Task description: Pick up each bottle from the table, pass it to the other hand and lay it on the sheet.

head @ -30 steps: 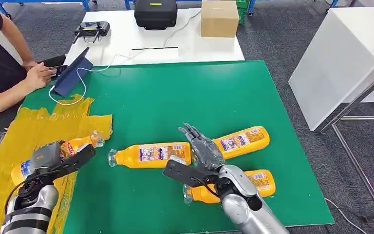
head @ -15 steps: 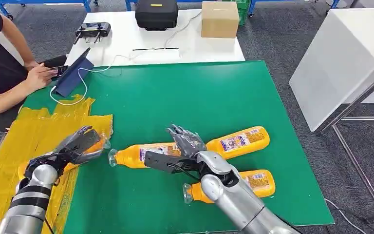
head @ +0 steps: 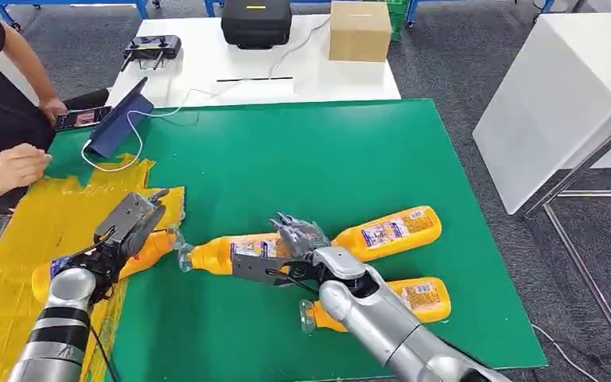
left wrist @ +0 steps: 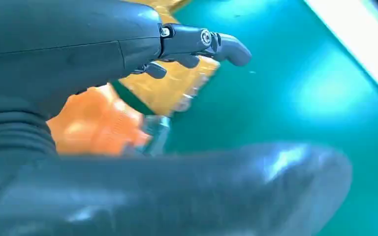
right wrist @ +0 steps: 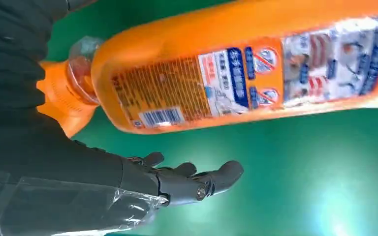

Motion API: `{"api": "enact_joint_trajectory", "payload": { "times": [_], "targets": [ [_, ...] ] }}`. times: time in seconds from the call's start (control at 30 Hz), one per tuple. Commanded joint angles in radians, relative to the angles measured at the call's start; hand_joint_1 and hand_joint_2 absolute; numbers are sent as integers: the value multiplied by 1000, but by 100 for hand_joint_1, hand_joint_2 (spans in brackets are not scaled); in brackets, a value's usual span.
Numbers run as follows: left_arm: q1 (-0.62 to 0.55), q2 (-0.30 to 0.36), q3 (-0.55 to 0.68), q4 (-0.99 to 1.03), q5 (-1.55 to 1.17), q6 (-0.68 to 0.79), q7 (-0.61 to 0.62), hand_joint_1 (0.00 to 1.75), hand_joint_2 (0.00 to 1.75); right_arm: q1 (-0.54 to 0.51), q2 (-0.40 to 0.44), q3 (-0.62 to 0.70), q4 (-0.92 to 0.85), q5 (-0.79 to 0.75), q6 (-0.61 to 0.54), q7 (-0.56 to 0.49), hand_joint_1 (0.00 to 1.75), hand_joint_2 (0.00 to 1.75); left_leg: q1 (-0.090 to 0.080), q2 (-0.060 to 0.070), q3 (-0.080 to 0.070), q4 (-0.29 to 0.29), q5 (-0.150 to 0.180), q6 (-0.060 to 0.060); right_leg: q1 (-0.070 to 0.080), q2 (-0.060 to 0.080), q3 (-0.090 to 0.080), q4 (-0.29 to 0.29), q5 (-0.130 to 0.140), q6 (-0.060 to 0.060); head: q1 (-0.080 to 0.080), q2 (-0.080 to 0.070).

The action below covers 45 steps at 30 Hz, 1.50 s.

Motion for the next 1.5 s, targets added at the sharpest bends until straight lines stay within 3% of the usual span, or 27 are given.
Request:
{"api": "enact_joint_trajectory", "payload": {
  "times": [0.03,0.2,0.37,0.4,0.43,0.67,0.97,1.1,1.2,1.33,1.4,1.43,1.5],
  "targets": [
    [45,-59,-68,-158,71,28,0,0,0,-74,-40,110,185,-6,12,-35,0,175,2,0,1,0,0,-1,2,-2,2,-1,0,0,0,0],
    [45,-67,-112,-167,108,39,0,0,0,-89,-39,186,319,34,21,-94,0,175,1,-1,2,-1,0,-1,1,-2,2,-2,0,0,-1,0],
    [42,-67,-115,-165,108,39,0,0,0,-89,-38,187,328,35,18,-98,0,175,1,-1,1,0,0,-1,1,-2,2,-1,0,0,0,0],
    [30,-75,-123,-175,113,35,2,0,0,-90,-25,201,341,49,23,-108,147,175,1,-1,1,0,0,-1,1,-2,1,-1,0,0,0,0],
    [31,-81,-127,-191,123,27,25,0,0,-83,-20,197,344,46,34,-97,175,175,3,0,2,-1,0,-1,3,-3,3,-3,1,0,0,0],
    [52,-91,-135,-242,150,41,36,0,0,-52,-6,156,346,54,-60,-89,175,175,2,1,6,-1,0,-1,2,-2,6,-4,1,0,0,0],
    [53,-90,-137,-251,151,38,44,0,0,-51,-6,154,336,56,-55,-79,175,175,1,2,5,-1,0,-1,2,-1,4,-2,0,0,0,0],
    [94,-88,-113,-258,167,60,18,0,0,-17,-16,97,297,55,-148,-87,175,175,3,2,7,-3,0,-2,3,-2,7,-6,1,0,0,0],
    [146,-117,-54,-296,187,128,-20,0,0,32,-35,36,224,64,-234,-94,175,175,2,3,7,-3,0,-1,2,-1,6,-5,1,0,0,0],
    [209,-198,124,-413,349,297,-70,0,0,139,-39,-71,29,89,-347,-114,175,175,1,4,5,-1,-1,0,1,0,4,-2,1,0,0,0],
    [222,-180,158,-419,388,336,-81,0,0,183,-33,-107,-61,88,-383,-124,175,175,3,4,5,0,-2,-1,3,0,4,-3,0,0,0,0],
    [229,-176,172,-419,400,353,-88,0,175,206,-31,-125,-108,83,-395,-130,175,175,3,4,4,0,-2,-1,3,0,4,-3,0,0,0,0],
    [243,-183,213,-416,455,395,-89,0,175,247,-22,-157,-198,58,-428,-154,175,175,1,5,2,0,-2,-1,2,2,1,-1,0,0,0,0]
  ]
}}
